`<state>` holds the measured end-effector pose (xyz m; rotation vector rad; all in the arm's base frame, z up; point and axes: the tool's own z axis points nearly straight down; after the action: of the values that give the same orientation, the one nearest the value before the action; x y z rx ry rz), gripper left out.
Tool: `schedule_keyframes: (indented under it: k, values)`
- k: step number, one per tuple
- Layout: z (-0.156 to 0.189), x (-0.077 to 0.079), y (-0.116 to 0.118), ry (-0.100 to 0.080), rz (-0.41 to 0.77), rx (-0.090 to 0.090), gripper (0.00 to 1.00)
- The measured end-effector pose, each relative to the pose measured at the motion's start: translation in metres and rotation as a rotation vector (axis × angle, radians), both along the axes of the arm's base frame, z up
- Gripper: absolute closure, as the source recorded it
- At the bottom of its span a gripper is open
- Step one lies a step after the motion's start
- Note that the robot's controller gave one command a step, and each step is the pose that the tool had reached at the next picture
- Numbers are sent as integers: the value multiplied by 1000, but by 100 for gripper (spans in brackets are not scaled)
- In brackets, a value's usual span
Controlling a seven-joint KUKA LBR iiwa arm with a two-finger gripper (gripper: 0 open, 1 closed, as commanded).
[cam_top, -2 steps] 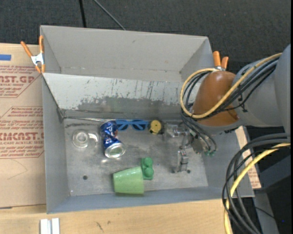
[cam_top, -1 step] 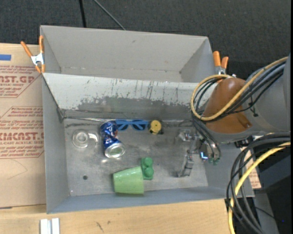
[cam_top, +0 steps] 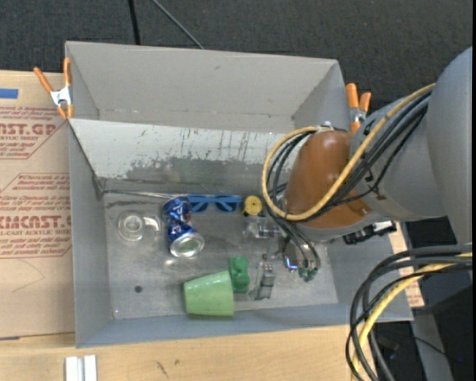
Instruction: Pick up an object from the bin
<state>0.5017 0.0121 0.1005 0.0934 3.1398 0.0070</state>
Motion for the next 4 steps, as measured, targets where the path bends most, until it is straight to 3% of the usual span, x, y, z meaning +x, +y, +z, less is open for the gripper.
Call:
schedule_keyframes:
  k: [1, 2, 3, 4]
  values:
    - [-31, -18, 33, -1, -128, -3, 0]
    - [-30, -19, 17, -10, 46, -4, 0]
    - [-30, -20, 17, -4, 47, -5, 100]
    - [-13, -20, 18, -1, 47, -4, 100]
